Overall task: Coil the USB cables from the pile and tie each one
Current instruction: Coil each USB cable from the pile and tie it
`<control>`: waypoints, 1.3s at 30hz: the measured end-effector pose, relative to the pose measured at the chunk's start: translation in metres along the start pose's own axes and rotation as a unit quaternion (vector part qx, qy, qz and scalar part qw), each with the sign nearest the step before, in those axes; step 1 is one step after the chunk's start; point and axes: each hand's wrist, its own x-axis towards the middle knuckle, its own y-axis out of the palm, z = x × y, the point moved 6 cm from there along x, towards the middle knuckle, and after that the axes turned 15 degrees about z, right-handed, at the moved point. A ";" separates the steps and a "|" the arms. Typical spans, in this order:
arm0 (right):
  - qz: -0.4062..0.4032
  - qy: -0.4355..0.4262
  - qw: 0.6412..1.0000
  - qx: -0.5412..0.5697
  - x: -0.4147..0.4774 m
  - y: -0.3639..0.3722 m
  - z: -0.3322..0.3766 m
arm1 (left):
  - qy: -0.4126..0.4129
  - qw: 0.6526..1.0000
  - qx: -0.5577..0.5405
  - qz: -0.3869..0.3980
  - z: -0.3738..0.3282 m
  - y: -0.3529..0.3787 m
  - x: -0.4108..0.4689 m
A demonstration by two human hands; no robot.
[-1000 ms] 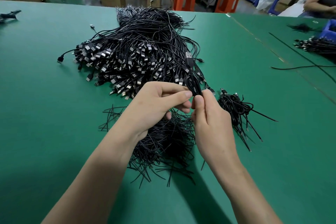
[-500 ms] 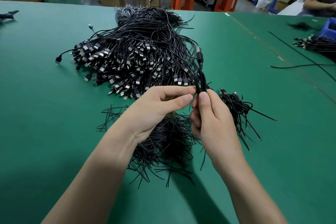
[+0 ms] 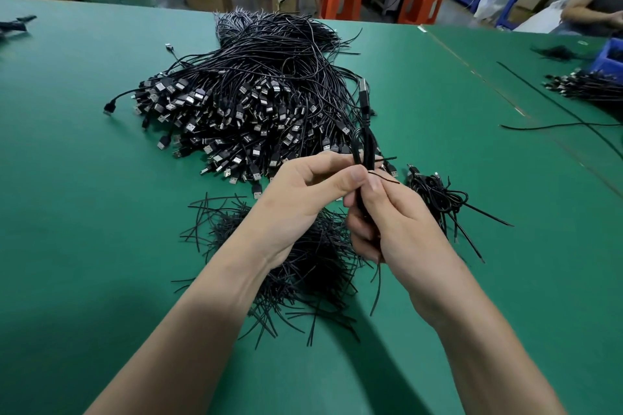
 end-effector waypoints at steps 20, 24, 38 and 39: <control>0.054 0.007 0.995 0.079 -0.007 0.003 -0.011 | 0.009 0.998 0.054 -0.021 -0.005 -0.001 -0.002; -0.149 -0.054 0.969 -0.190 -0.016 -0.025 0.005 | -0.001 0.995 0.096 -0.027 -0.008 -0.005 -0.002; -0.180 -0.235 0.890 -0.347 -0.025 -0.027 0.035 | -0.072 0.986 0.135 0.059 -0.014 0.003 -0.005; -0.188 -0.232 0.898 -0.323 -0.024 -0.026 0.034 | -0.066 0.986 0.140 0.055 -0.015 0.003 -0.004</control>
